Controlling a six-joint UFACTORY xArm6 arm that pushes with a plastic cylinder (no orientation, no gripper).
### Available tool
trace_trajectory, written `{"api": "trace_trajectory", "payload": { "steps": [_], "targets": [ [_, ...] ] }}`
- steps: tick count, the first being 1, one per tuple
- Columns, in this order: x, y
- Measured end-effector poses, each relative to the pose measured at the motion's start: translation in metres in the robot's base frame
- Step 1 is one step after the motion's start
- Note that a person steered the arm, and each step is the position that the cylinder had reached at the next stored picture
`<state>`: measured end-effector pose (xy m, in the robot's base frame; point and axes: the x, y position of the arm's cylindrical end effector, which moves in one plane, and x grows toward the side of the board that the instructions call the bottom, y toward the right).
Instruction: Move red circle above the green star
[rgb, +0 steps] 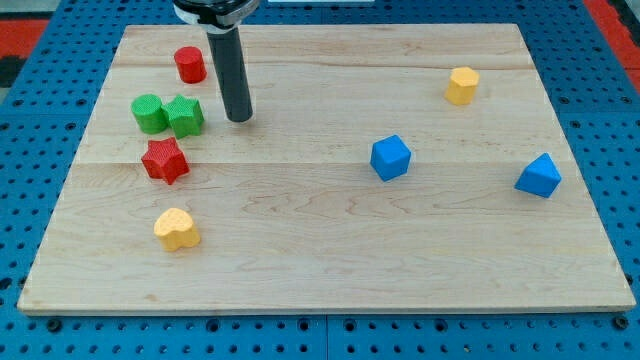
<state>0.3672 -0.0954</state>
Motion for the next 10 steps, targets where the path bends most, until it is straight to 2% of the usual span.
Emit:
{"api": "trace_trajectory", "payload": {
  "steps": [2, 3, 5, 6, 7, 8, 9, 10],
  "targets": [
    [0.004, 0.059],
    [-0.022, 0.061],
    [-0.126, 0.059],
    [-0.152, 0.022],
    [-0.168, -0.043],
    [-0.169, -0.105],
    [-0.13, -0.123],
    [-0.076, -0.098]
  ]
}}
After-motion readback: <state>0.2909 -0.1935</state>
